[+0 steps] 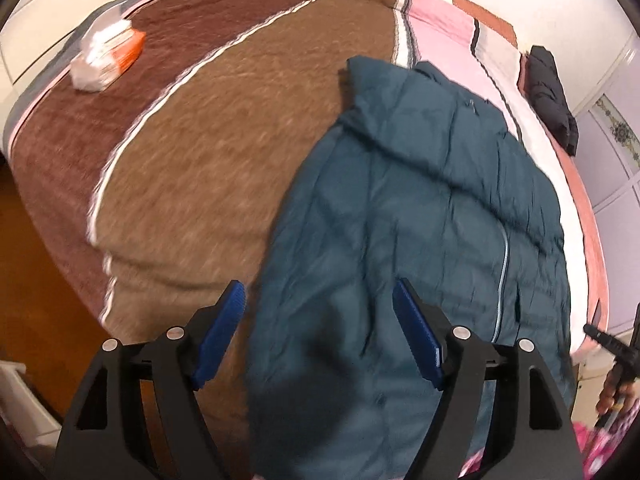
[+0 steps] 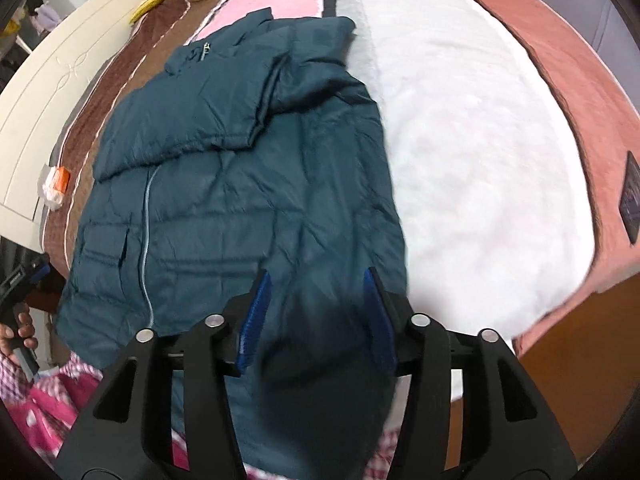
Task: Fold large clothes
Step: 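Lift the teal jacket hem with both tools and fold it toward the collar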
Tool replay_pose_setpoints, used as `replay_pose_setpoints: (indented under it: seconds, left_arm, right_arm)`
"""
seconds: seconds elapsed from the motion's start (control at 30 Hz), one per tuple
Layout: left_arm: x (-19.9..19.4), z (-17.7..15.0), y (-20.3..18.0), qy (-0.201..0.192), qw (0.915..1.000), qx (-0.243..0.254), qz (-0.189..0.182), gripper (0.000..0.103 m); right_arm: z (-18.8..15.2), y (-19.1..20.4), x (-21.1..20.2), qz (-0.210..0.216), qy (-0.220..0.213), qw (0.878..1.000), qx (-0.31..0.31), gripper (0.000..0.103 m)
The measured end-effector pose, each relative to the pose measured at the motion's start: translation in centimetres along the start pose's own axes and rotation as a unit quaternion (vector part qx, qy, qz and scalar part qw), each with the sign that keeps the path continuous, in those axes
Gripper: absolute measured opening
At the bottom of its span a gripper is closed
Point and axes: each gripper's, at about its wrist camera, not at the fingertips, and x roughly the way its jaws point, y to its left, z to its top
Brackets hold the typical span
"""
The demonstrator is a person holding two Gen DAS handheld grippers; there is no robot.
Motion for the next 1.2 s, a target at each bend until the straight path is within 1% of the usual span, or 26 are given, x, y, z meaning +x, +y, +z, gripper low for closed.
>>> replay_pose_setpoints:
  seconds: [0.13,0.23,0.33,0.43,0.53,0.63,0.67,0.73,0.77,0.83,0.87,0.93,1.03,1.07,1.1,1.13,1.2]
  left_arm:
    - [-0.6,-2.6,2.0,0.024,0.9997,-0.007,-0.006,0.074]
    - [-0.4,-4.4,3.1,0.045,0.9984,-0.021,-0.027,0.074]
    - [0.1,-5.7,3.5,0.063,0.9956,-0.038,-0.057,0.074]
    - [0.7,-6.6,3.3,0.070,0.9926,-0.049,-0.087,0.074]
    - [1.4,-7.1,3.0,0.085,0.9880,-0.057,-0.115,0.074]
    - [1.9,-7.5,2.8,0.091,0.9860,-0.060,-0.126,0.073]
    - [1.9,-7.6,2.8,0.090,0.9856,-0.062,-0.129,0.071]
    - [2.1,-7.7,3.0,0.092,0.9840,-0.069,-0.137,0.062]
    - [2.1,-7.7,3.2,0.092,0.9833,-0.072,-0.139,0.061]
    - [2.1,-7.7,3.6,0.089,0.9813,-0.084,-0.149,0.048]
    - [2.0,-7.7,3.8,0.088,0.9807,-0.087,-0.152,0.045]
    - [1.8,-7.7,4.1,0.085,0.9791,-0.093,-0.160,0.033]
    - [1.4,-7.7,4.4,0.077,0.9782,-0.094,-0.168,0.021]
    - [1.2,-7.7,4.4,0.076,0.9784,-0.092,-0.169,0.020]
    - [1.1,-7.7,4.2,0.074,0.9791,-0.087,-0.168,0.019]
    - [1.0,-7.7,4.1,0.073,0.9796,-0.085,-0.167,0.019]
    - [1.0,-7.7,4.0,0.073,0.9795,-0.086,-0.167,0.020]
  right_arm:
    - [-2.1,-1.3,-0.7,0.005,0.014,1.000,0.007,0.057]
    - [-3.4,-2.3,-0.9,0.013,0.024,0.999,0.024,0.057]
    - [-4.4,-3.4,-1.1,0.026,0.030,0.998,0.044,0.058]
    - [-5.3,-4.2,-1.3,0.034,0.037,0.997,0.054,0.060]
    - [-6.3,-5.0,-1.3,0.036,0.048,0.996,0.060,0.060]
    - [-7.2,-5.4,-1.2,0.053,0.058,0.995,0.066,0.061]
    - [-7.5,-5.5,-1.1,0.059,0.062,0.994,0.067,0.061]
    - [-8.0,-5.3,-0.8,0.072,0.070,0.993,0.067,0.061]
    - [-8.2,-5.3,-0.7,0.083,0.074,0.992,0.066,0.061]
    - [-8.5,-5.0,-0.5,0.100,0.078,0.990,0.065,0.061]
    - [-8.6,-4.9,-0.3,0.108,0.079,0.989,0.066,0.061]
    - [-8.6,-4.7,0.2,0.123,0.089,0.986,0.065,0.061]
    - [-8.9,-4.2,0.6,0.135,0.100,0.984,0.059,0.061]
    - [-8.9,-4.1,0.6,0.138,0.100,0.984,0.057,0.058]
    - [-8.9,-4.0,0.7,0.140,0.101,0.983,0.055,0.050]
    - [-9.0,-3.8,0.8,0.146,0.102,0.983,0.053,0.047]
    - [-9.0,-3.7,0.8,0.143,0.100,0.984,0.045,0.040]
